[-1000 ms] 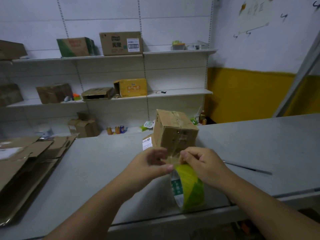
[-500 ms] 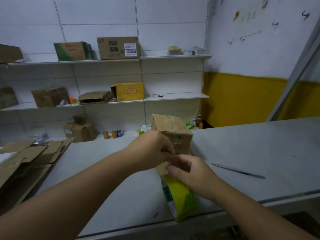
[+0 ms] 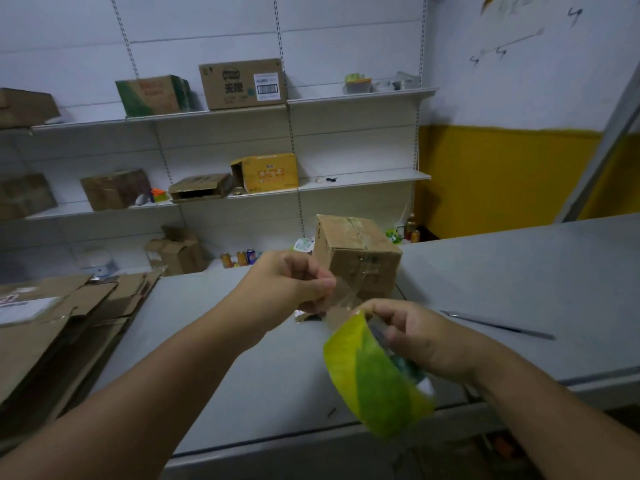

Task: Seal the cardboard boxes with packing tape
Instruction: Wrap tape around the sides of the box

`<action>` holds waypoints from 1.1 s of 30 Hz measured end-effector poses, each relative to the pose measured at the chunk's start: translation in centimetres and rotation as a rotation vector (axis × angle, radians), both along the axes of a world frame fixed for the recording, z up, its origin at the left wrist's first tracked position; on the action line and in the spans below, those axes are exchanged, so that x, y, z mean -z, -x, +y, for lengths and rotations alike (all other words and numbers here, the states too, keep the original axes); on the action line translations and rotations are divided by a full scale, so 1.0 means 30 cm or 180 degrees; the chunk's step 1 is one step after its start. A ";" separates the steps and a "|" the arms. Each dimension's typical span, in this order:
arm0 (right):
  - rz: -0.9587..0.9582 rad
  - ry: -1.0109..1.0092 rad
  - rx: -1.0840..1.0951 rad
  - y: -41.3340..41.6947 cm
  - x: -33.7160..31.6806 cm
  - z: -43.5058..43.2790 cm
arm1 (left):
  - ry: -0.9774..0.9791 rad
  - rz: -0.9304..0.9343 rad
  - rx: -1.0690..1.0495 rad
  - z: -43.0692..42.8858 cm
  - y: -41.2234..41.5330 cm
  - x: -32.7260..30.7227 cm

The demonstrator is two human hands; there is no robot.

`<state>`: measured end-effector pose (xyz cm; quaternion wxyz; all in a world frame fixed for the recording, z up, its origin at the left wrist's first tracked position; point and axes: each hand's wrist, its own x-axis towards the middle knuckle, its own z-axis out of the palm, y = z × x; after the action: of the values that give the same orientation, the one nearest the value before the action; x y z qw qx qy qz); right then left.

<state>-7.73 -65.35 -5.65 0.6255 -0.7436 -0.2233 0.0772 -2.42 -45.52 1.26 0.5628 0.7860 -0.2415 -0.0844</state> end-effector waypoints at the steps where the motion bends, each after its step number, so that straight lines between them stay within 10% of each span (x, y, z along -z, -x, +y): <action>1: 0.0101 -0.0012 0.0021 0.004 -0.009 0.000 | -0.0016 -0.0002 -0.0021 0.007 0.007 0.005; 8: 0.0594 0.0769 0.0506 -0.027 0.001 -0.110 | 0.0054 -0.0428 -0.0659 0.088 0.005 -0.021; 16: 0.1437 0.3726 0.1286 -0.027 -0.047 -0.238 | 0.0129 -0.0219 -0.0939 0.162 -0.015 0.007; 20: 0.0429 0.5122 0.1607 -0.008 -0.041 -0.167 | 0.0273 -0.0163 -0.0981 0.160 -0.021 0.036; 24: -0.1052 0.4637 0.1227 -0.001 -0.016 -0.097 | 0.0202 -0.0138 -0.0899 0.167 -0.021 0.035; 28: -0.1002 0.2686 0.0829 0.012 -0.030 -0.049 | 0.0196 -0.0113 -0.0851 0.165 -0.021 0.044; 33: -0.1036 0.3740 0.0756 -0.009 -0.026 0.026 | 0.0328 -0.0145 -0.0910 0.176 -0.035 0.020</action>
<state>-7.45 -64.58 -4.87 0.0739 -0.9856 -0.1518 0.0027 -1.36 -40.24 0.67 0.6030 0.7842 -0.1439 0.0270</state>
